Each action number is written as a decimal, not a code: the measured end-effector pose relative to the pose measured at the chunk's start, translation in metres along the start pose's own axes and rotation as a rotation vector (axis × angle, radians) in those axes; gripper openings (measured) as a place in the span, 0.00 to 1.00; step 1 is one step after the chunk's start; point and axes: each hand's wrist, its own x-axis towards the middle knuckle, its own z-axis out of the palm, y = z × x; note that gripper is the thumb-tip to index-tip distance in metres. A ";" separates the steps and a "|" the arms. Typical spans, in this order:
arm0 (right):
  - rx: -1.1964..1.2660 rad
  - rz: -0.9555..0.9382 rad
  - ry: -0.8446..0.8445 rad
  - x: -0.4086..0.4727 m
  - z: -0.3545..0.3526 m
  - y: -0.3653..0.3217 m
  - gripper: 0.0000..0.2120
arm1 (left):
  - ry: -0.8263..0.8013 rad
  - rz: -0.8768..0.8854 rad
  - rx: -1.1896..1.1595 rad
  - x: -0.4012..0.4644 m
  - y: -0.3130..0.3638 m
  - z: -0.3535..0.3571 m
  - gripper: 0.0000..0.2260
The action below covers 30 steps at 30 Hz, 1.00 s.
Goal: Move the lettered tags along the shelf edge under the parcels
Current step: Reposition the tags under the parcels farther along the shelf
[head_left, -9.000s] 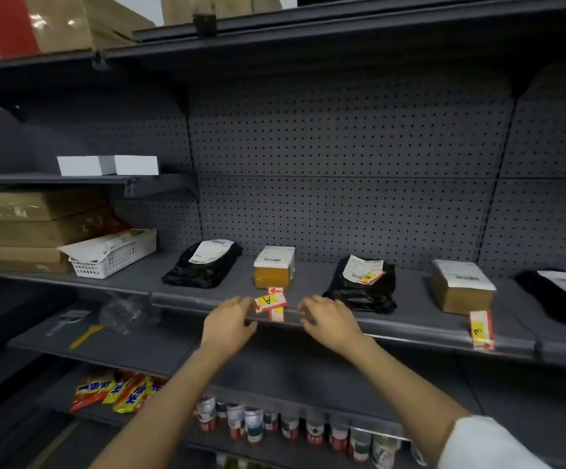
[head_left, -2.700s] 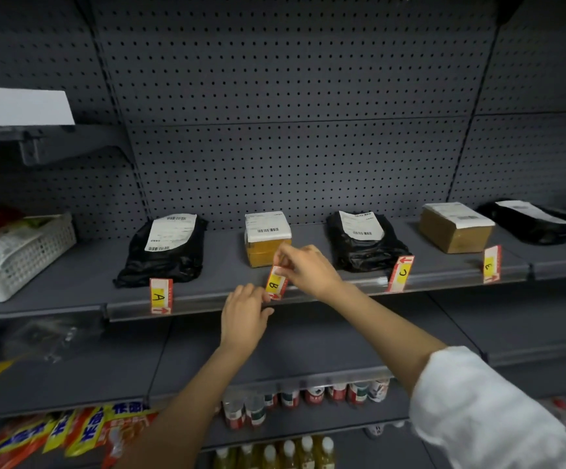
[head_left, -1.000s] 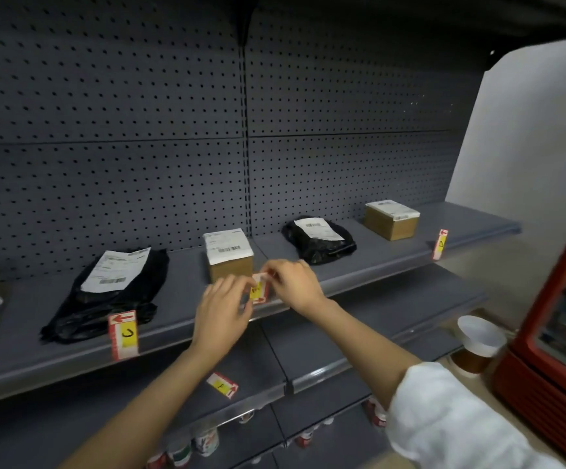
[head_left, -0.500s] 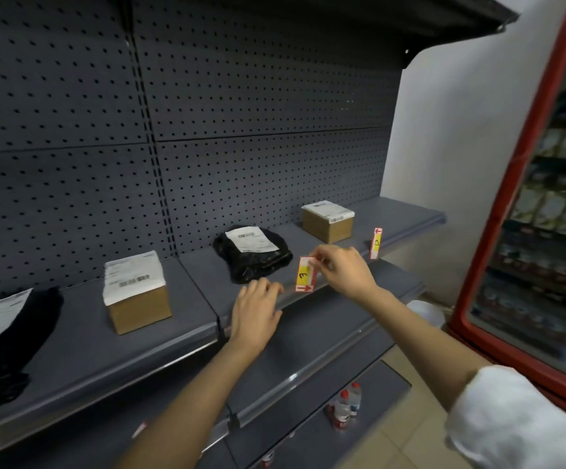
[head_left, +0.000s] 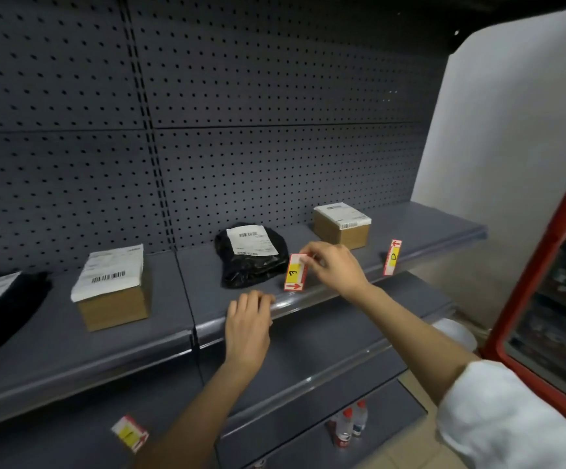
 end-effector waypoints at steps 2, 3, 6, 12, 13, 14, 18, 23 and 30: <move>0.055 -0.038 -0.015 0.005 0.001 0.002 0.06 | 0.002 -0.054 0.035 0.001 0.005 -0.001 0.20; 0.075 -0.062 -0.027 0.007 0.002 0.004 0.06 | -0.001 -0.081 0.050 0.001 0.008 -0.001 0.20; 0.120 -0.132 -0.067 0.008 0.007 0.007 0.06 | 0.007 -0.153 0.056 0.001 0.018 0.000 0.18; 0.151 -0.181 -0.147 0.010 0.021 0.011 0.07 | -0.016 -0.128 -0.091 -0.009 0.018 -0.002 0.10; 0.126 -0.194 -0.168 0.011 0.025 0.013 0.07 | -0.015 -0.113 -0.114 -0.010 0.016 -0.003 0.09; 0.092 -0.208 -0.197 0.012 0.029 0.014 0.08 | -0.015 -0.101 -0.130 -0.010 0.014 -0.004 0.08; 0.049 -0.251 -0.266 0.013 0.035 0.025 0.09 | 0.030 -0.061 -0.099 -0.003 0.010 -0.006 0.09; 0.125 -0.246 -0.158 0.014 0.016 0.057 0.13 | 0.208 0.088 -0.162 0.022 0.038 0.000 0.09; 0.020 -0.095 -0.032 0.001 -0.039 0.154 0.11 | 0.120 0.269 -0.221 0.084 0.144 0.029 0.12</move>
